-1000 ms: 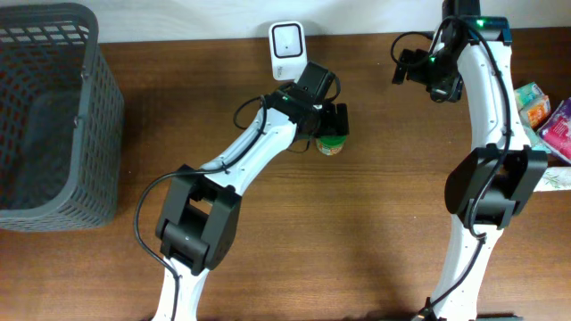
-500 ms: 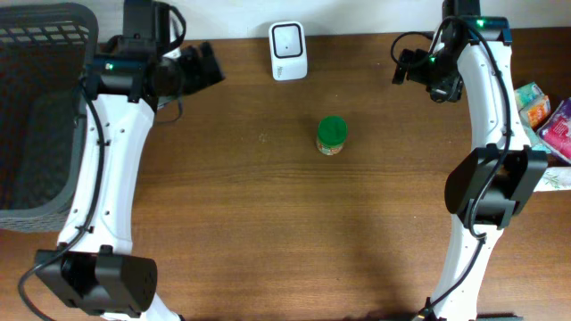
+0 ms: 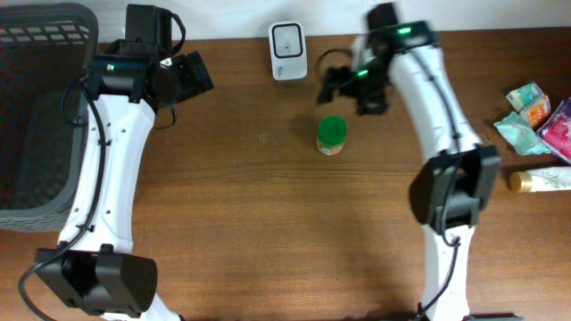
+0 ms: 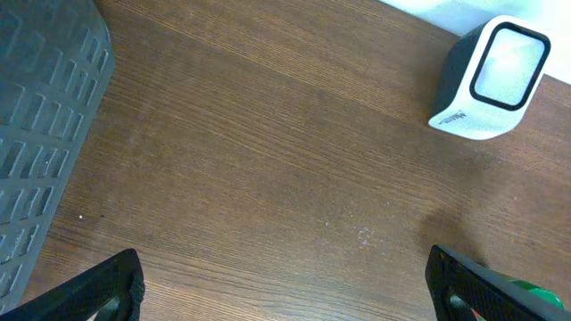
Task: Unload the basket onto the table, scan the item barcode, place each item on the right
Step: 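Reach the right gripper down over the green-capped jar and grasp it, then hold the jar with the right gripper near the scanner, then lift the green-capped jar up to the scanner face with the right gripper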
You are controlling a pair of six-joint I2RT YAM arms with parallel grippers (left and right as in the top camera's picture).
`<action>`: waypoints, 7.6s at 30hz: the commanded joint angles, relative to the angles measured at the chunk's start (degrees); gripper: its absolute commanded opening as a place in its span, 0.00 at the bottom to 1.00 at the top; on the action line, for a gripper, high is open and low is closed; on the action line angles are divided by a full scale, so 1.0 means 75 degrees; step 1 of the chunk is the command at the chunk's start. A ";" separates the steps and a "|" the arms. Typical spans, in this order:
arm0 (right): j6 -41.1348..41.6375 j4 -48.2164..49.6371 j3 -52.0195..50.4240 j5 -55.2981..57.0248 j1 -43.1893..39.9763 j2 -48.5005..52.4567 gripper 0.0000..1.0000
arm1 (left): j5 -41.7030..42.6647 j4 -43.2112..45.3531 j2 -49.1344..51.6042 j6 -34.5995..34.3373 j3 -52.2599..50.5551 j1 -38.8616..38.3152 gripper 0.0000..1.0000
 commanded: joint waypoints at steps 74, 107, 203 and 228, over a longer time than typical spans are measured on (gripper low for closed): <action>0.3293 0.1026 -0.1268 0.2795 0.0991 -0.0052 0.99 | -0.0087 -0.0017 0.0052 0.0154 -0.0067 -0.0012 0.99; -0.1454 0.0425 -0.0318 0.2040 0.0481 -0.0064 0.99 | -0.0087 -0.0017 0.0052 0.0154 -0.0067 -0.0012 0.99; 0.0067 0.6586 -0.0562 0.1807 0.0641 -0.0058 0.70 | -0.0087 -0.0032 0.0052 0.0154 -0.0067 -0.0012 0.99; -0.0466 0.3646 -0.0574 0.2005 0.0064 0.0038 0.72 | -0.0087 -0.0032 0.0052 0.0154 -0.0067 -0.0012 0.99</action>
